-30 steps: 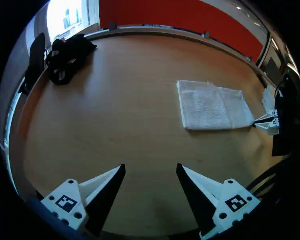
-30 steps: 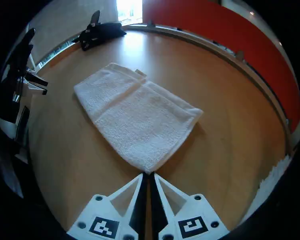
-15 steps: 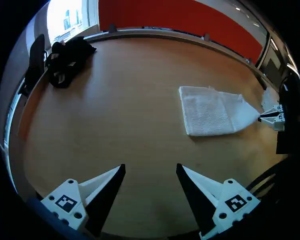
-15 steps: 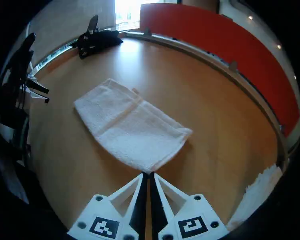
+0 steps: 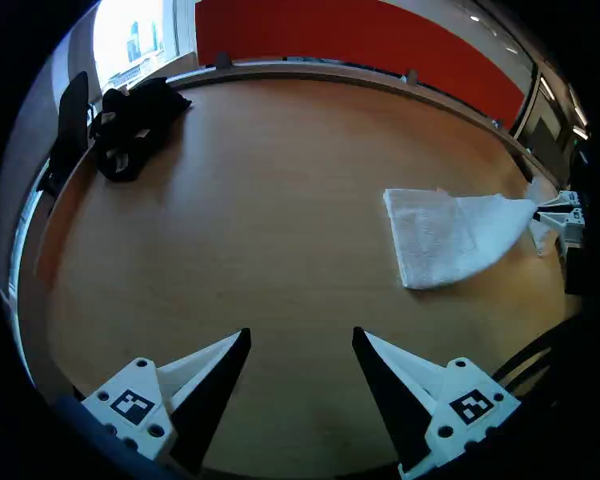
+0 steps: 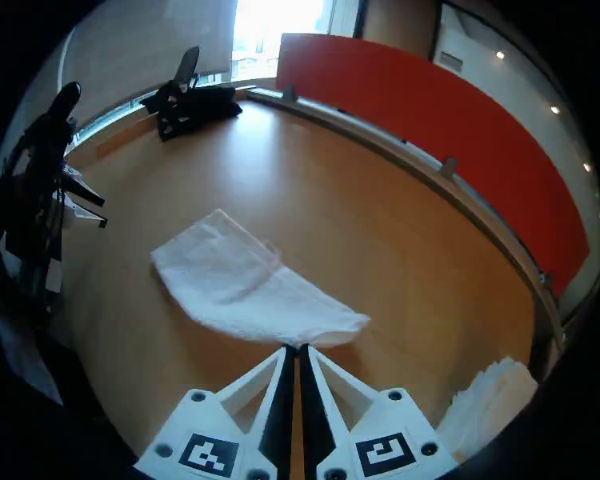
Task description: Fold towel
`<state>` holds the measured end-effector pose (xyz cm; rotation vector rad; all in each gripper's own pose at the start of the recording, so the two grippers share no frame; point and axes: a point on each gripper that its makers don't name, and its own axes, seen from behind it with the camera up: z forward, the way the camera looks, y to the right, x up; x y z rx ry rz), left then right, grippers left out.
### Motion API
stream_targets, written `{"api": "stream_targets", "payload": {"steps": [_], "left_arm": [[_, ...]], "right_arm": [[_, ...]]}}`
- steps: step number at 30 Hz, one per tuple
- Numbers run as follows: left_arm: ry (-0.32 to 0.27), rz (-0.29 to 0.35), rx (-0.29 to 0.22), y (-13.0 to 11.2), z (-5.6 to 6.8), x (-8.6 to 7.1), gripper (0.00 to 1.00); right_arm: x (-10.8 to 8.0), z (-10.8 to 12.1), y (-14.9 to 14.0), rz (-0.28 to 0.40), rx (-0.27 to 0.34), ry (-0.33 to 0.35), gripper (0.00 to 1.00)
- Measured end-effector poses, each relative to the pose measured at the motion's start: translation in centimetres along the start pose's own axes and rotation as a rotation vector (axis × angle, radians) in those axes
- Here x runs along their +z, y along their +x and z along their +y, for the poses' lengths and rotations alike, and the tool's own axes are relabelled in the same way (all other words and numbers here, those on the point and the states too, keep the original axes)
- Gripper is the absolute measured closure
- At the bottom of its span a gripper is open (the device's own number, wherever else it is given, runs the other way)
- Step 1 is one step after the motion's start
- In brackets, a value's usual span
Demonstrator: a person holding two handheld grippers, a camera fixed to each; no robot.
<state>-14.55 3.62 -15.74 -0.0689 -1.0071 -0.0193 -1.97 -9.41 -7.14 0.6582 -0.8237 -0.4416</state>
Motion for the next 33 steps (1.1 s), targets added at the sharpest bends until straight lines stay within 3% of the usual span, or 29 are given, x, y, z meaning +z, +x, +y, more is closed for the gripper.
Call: {"api": "stream_targets", "payload": {"steps": [17,33], "left_arm": [[-0.005,0.003,0.008,0.8,0.6,0.3,0.06],[-0.014,0.004,0.013,1.2,1.1,0.6,0.06]], "right_arm": [[-3.0,2.0,1.6,0.036,-0.033,-0.038,0.95],[-1.9,0.5,3.2,0.065,-0.068,0.001,0.95]]}}
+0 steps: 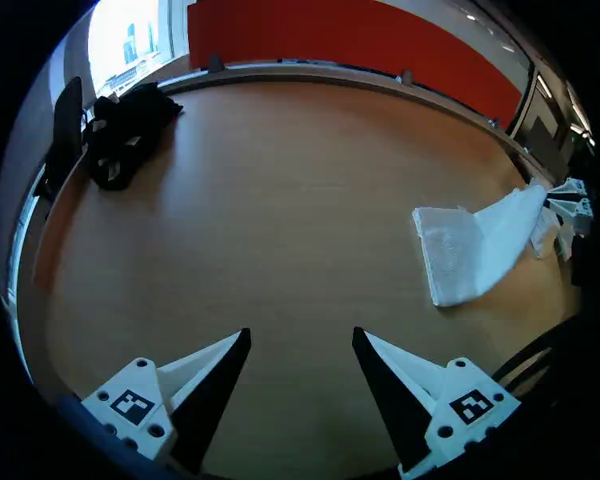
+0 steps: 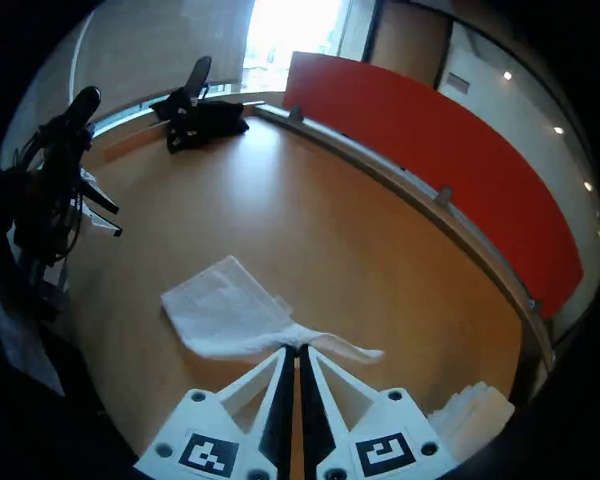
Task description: Fold towel
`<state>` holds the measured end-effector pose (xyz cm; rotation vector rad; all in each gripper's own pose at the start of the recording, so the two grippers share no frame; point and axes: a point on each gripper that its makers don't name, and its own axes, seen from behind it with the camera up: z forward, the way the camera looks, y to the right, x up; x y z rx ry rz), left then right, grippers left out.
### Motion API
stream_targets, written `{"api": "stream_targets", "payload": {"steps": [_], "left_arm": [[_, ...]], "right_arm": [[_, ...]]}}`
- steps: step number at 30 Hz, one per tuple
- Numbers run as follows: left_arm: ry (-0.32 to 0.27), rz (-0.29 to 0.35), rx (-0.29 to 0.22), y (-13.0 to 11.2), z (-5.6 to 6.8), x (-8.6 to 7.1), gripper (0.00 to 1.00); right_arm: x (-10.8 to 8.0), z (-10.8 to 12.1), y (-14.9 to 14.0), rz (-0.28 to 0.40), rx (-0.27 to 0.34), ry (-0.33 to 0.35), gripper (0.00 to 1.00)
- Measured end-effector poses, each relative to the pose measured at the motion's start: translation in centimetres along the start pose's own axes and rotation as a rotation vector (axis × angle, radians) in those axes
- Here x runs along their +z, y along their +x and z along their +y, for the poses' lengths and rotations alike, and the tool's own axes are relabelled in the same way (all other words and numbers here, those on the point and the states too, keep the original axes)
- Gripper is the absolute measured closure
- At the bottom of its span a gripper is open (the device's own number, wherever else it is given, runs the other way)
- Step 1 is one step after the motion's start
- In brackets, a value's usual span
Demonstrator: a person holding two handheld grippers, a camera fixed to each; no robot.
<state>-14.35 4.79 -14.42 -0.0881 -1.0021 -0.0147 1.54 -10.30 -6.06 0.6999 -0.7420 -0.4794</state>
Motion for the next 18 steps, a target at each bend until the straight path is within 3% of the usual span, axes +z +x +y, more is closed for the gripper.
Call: {"api": "stream_targets", "payload": {"steps": [7,18], "left_arm": [[-0.002,0.006,0.000,0.3,0.2,-0.1,0.06],[0.002,0.016,-0.015,0.4,-0.2,-0.6,0.06]], "right_arm": [[1.5,-2.4,1.5,0.018,-0.040,0.052,0.95],[4.9,-8.1,2.7,0.007,-0.103,0.172,0.95]]}}
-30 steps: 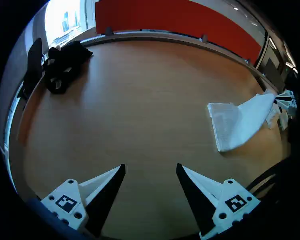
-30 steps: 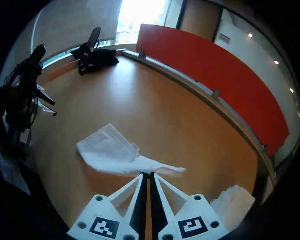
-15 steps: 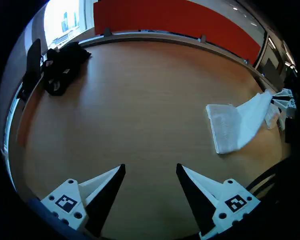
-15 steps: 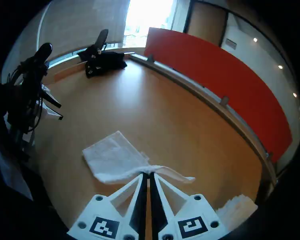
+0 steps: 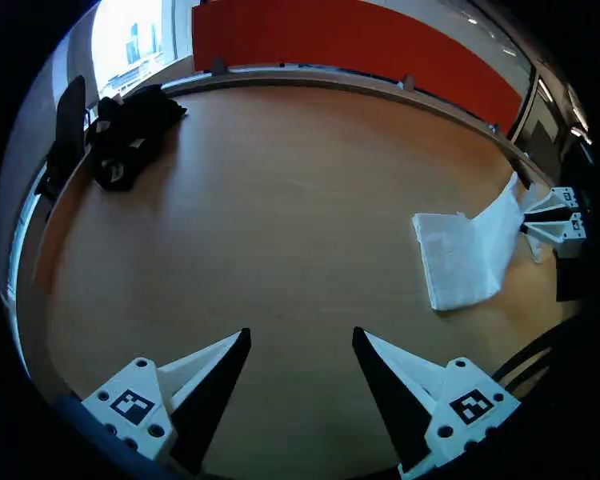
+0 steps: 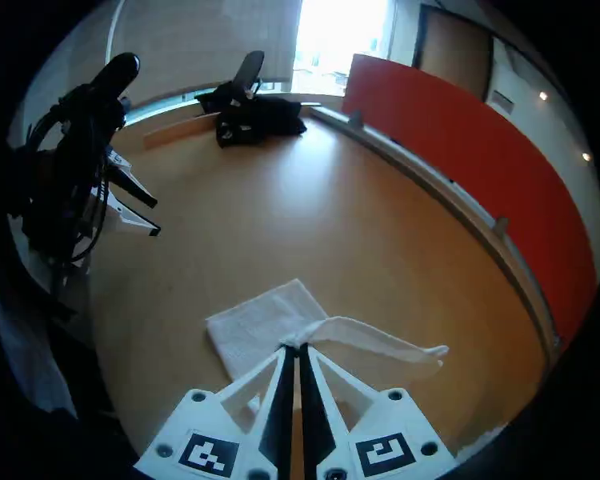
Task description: Fold towel
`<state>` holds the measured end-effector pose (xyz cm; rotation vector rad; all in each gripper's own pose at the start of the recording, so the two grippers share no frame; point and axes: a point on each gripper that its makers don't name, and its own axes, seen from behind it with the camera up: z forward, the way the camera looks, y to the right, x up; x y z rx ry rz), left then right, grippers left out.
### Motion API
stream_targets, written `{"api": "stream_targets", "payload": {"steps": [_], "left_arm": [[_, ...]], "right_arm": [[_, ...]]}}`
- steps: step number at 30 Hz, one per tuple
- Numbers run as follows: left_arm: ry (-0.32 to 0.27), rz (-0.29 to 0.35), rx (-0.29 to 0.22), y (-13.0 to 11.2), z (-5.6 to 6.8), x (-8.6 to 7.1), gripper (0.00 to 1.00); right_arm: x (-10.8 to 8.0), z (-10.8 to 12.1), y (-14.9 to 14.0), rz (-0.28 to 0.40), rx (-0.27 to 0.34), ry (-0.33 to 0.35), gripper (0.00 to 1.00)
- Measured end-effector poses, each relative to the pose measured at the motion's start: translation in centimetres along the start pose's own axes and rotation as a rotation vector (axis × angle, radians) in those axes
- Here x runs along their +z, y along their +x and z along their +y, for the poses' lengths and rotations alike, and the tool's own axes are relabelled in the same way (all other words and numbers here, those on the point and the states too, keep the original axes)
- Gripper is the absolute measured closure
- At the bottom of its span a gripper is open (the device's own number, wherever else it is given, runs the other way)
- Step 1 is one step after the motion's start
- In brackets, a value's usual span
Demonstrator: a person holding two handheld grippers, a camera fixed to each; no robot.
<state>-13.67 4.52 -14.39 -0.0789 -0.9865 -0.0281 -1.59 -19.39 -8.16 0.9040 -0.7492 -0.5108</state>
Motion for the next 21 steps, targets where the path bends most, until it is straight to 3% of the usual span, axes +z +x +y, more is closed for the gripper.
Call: {"api": "stream_targets", "payload": {"steps": [11,21], "left_arm": [[0.017,0.008,-0.031,-0.6,-1.4,-0.9,0.06],[0.032,0.007,-0.050,-1.3,-2.5,-1.4,0.06]], "right_arm": [[3.1,-3.2,-0.4,-0.035,-0.018,0.091,0.94],[4.1,-3.5,-1.5,-0.063,-0.001,0.102,0.94]]}}
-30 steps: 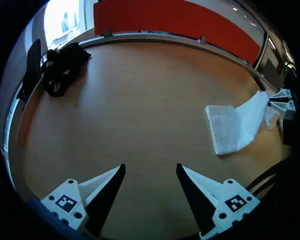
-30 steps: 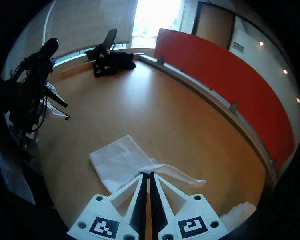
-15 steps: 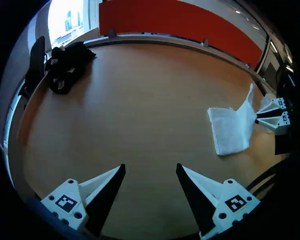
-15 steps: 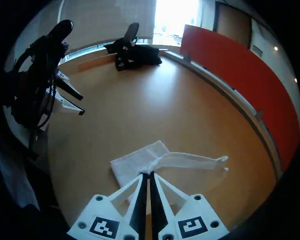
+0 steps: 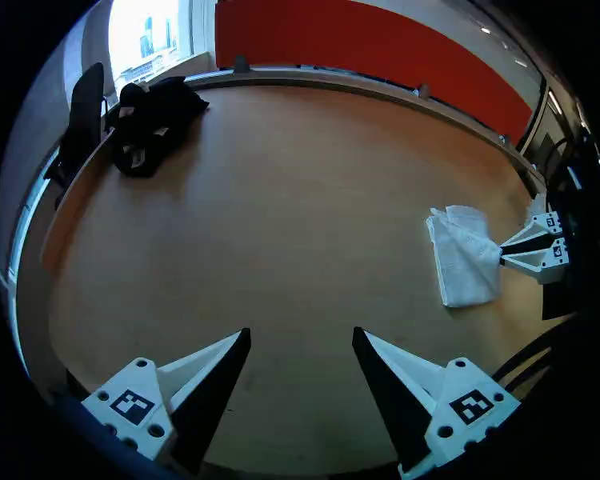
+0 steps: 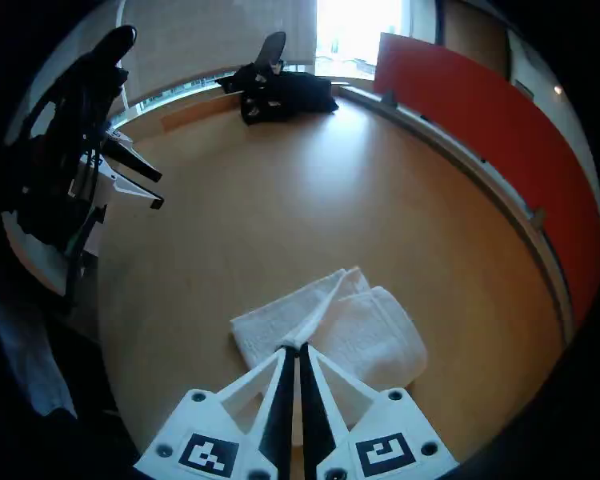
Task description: Fold towel
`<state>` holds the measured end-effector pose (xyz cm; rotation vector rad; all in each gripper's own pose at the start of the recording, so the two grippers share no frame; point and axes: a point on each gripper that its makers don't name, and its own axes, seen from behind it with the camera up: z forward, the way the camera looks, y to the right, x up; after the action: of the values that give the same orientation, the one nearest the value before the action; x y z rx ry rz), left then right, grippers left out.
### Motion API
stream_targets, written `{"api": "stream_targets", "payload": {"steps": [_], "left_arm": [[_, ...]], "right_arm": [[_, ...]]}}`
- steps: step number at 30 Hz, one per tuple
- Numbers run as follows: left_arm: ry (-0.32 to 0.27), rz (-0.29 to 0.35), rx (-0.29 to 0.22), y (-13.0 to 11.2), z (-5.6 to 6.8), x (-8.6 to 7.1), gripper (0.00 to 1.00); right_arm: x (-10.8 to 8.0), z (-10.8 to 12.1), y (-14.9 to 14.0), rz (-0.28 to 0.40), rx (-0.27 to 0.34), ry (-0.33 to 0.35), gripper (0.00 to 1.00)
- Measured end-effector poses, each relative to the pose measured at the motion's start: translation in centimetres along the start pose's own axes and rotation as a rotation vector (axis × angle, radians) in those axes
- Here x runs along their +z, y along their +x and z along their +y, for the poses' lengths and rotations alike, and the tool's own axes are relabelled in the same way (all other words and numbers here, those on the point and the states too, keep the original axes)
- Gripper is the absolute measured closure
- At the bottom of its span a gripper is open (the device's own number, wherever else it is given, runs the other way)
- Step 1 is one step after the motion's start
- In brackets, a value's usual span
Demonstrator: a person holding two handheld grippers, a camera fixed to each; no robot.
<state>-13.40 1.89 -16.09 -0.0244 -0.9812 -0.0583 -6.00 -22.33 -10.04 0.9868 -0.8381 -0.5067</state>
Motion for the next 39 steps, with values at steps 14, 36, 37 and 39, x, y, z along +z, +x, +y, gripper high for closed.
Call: {"api": "stream_targets", "payload": {"steps": [14,36,37,39], "left_arm": [[-0.004,0.003,0.008,0.1,0.3,0.1,0.06],[-0.002,-0.002,0.006,0.1,0.5,0.2,0.06],[-0.003,-0.003,0.005,0.1,0.5,0.2,0.06],[-0.005,-0.004,0.004,0.1,0.5,0.2,0.06]], "right_arm": [[-1.3,0.0,1.2,0.031,-0.019,-0.008,0.94],[-1.3,-0.4,0.6,0.036,-0.021,0.011,0.94],[-1.2,-0.4,0.6,0.036,-0.020,0.010,0.94],[-1.2,-0.3,0.5,0.036,-0.017,0.007,0.90]]}}
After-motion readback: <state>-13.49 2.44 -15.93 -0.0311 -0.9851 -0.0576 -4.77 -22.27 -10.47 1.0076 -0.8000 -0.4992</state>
